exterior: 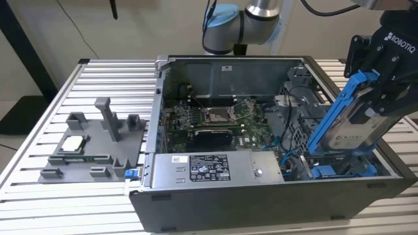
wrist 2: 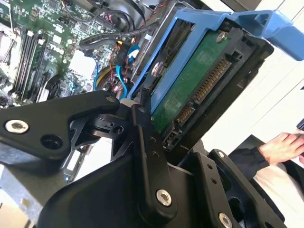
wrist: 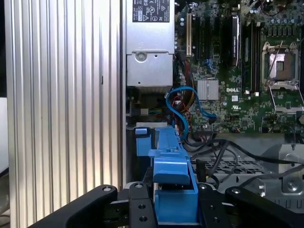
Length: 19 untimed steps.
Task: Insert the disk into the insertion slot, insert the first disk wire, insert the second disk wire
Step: 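Insert the disk into the insertion slot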
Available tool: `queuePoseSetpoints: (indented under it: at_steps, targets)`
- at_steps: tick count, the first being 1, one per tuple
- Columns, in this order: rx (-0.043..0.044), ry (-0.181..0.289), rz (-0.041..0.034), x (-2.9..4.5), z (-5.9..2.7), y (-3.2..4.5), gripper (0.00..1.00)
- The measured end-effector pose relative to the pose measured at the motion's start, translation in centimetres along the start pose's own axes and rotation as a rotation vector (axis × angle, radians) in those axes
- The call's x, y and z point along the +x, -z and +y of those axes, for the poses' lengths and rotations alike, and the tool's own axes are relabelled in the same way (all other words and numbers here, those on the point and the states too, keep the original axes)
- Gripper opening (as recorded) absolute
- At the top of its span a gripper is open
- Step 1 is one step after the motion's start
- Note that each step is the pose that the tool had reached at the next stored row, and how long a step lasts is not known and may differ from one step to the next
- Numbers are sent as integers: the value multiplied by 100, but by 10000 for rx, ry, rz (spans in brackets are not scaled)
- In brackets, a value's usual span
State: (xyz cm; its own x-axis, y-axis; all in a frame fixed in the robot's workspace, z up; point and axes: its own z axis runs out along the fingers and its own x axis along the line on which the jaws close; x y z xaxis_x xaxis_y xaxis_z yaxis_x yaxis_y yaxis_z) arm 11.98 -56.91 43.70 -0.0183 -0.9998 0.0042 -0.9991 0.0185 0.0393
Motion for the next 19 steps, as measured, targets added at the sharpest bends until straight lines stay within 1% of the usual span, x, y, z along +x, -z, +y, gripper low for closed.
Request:
queuePoseSetpoints:
  at_steps: [13,19]
  targets:
    - [0,2,0,-2,-56,-166,33]
    - [0,2,-1,-2,-61,-245,33]
